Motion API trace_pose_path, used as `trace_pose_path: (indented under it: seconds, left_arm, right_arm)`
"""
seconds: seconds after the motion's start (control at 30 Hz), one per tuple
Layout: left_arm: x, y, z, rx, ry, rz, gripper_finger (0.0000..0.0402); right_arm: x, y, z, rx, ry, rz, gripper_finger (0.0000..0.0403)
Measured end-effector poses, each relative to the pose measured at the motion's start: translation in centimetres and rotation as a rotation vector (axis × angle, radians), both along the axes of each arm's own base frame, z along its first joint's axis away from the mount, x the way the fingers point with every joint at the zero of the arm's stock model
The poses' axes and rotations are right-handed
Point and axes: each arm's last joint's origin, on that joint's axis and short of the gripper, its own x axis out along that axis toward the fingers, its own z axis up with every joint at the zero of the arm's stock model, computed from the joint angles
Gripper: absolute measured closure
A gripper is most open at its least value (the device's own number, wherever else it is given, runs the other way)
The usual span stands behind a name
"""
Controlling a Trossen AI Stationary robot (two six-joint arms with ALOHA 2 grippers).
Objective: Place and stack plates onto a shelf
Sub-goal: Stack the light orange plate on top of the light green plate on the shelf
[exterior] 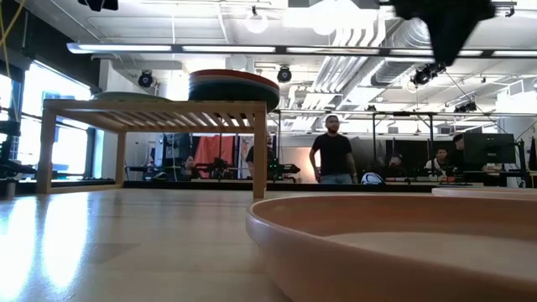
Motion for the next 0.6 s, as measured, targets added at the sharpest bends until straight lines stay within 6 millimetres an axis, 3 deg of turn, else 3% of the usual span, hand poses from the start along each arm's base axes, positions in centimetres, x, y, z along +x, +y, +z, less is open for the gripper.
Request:
trace_pose_path:
  seconds: [0.13, 0.27, 0.4, 0.6]
  left_arm:
    - [0.2, 0.0, 0.1, -0.002, -0.025, 0.003, 0.0298]
    - [0.6, 0.0, 0.2, -0.003, -0.060, 0.002, 0.0298]
    - [0.8, 0.0, 0.3, -0.005, -0.087, 0.002, 0.0298]
    - [1.0, 0.0, 0.3, -0.009, -0.100, 0.028, 0.0298]
  right_arm:
    - [-3.9, -0.4, 0.4, 0.042, -0.132, -0.155, 0.0297]
    - [-6.1, -0.4, -0.5, 0.115, -0.236, -0.229, 0.0297]
    - [-6.3, -0.1, -2.7, 0.186, -0.302, -0.247, 0.0297]
    - [-4.3, 0.8, -6.6, 0.296, -0.393, -0.194, 0.0297]
